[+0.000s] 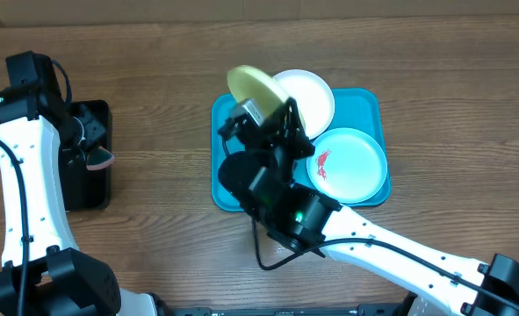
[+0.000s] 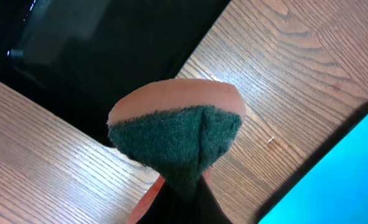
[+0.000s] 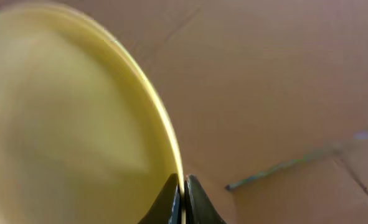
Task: Clean dirty plates on tray and stack at the side
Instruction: 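Lift the yellow plate with the right gripper and place it right of the tray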
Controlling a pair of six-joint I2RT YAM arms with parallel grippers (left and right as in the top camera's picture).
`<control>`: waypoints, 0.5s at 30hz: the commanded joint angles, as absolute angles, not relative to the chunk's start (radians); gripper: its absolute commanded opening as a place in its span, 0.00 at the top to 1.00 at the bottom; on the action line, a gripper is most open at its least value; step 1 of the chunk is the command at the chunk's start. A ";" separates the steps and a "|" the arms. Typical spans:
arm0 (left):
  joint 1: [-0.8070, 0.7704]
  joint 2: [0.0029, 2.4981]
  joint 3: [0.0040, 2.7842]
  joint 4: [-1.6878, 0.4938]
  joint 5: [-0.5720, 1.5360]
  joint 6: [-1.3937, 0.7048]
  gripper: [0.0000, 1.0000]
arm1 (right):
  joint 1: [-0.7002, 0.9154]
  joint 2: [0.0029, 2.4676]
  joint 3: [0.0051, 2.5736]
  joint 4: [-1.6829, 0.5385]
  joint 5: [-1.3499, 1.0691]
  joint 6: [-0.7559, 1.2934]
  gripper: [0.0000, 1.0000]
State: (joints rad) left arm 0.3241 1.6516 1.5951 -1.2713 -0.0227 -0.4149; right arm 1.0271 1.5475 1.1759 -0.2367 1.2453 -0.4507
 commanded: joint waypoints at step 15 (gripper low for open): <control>0.327 1.642 1.590 -1.284 -0.007 -0.396 0.96 | 0.006 1.502 1.196 -0.677 -0.132 0.394 0.96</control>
State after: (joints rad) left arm 0.3241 1.6516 1.5929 -1.2865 -0.0154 -0.4118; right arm 0.1333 1.5120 1.1793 -0.6422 0.0284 0.3550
